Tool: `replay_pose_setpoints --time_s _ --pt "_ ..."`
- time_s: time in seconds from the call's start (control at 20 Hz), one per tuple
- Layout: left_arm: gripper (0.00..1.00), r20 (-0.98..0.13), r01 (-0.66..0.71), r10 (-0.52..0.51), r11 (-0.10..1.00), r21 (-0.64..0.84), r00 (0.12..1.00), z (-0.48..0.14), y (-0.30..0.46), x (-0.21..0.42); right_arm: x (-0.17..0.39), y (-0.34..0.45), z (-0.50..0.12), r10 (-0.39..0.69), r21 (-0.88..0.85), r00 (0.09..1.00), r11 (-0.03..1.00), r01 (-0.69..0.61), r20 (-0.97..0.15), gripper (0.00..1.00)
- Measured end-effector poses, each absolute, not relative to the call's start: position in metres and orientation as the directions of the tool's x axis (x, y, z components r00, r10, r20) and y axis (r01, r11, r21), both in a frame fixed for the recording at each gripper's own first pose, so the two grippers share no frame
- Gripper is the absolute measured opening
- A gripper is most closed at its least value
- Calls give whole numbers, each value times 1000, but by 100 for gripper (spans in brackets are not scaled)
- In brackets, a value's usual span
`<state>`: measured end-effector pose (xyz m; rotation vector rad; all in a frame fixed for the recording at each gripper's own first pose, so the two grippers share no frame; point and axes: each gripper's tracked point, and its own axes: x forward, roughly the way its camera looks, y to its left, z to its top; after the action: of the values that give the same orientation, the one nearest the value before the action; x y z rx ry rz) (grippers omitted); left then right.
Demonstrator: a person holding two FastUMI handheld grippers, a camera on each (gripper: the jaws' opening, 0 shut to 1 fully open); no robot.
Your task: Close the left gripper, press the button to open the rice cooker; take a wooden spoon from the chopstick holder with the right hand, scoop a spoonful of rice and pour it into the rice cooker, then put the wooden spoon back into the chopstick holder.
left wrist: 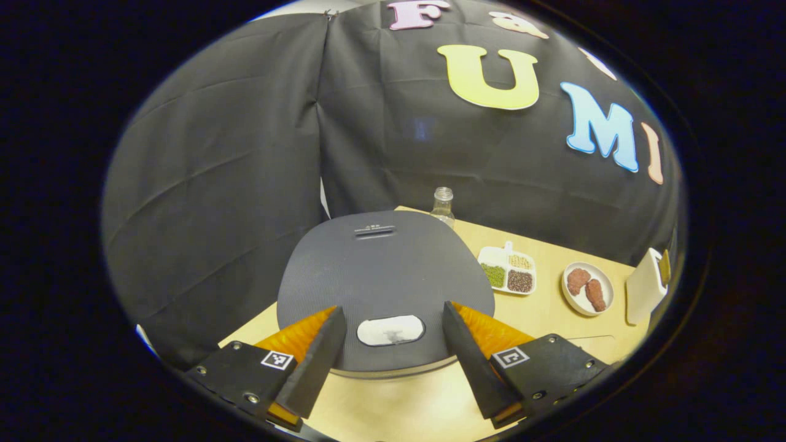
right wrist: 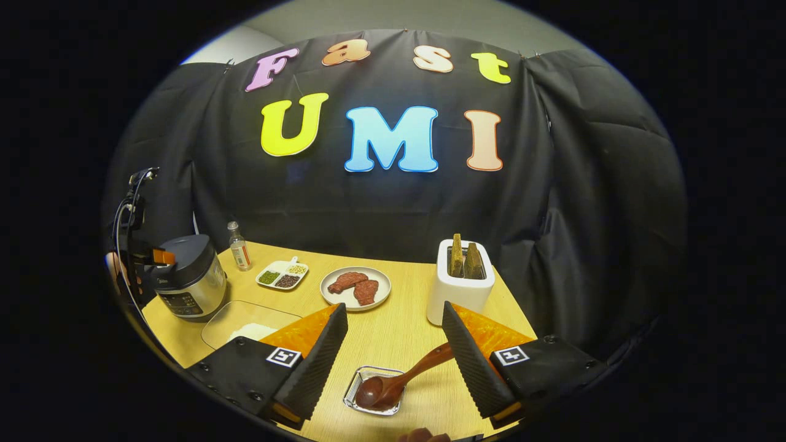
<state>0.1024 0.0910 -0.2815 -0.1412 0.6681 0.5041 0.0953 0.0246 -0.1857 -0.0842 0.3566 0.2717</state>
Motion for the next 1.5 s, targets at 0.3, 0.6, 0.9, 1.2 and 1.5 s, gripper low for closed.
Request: replay_pose_setpoints --time_s 0.3,0.6,0.9,1.2,1.5 --pt "100 -605 -471 402 881 51 687 -280 90 106 97 10 -199 260 -46 891 954 -298 -371 98" --pt "100 -635 -412 335 911 28 697 -272 86 107 68 -12 -181 143 -57 933 984 -171 -329 98" --pt "96 -496 -235 236 970 66 836 -187 45 82 47 -12 -134 74 -79 965 992 -97 -252 98" --pt "98 -278 -112 121 993 46 953 -57 19 34 18 19 -85 103 -50 982 992 -112 -156 98" --pt "96 -61 -69 72 996 58 995 26 0 -20 -30 42 -65 137 -17 983 990 -140 -123 98"
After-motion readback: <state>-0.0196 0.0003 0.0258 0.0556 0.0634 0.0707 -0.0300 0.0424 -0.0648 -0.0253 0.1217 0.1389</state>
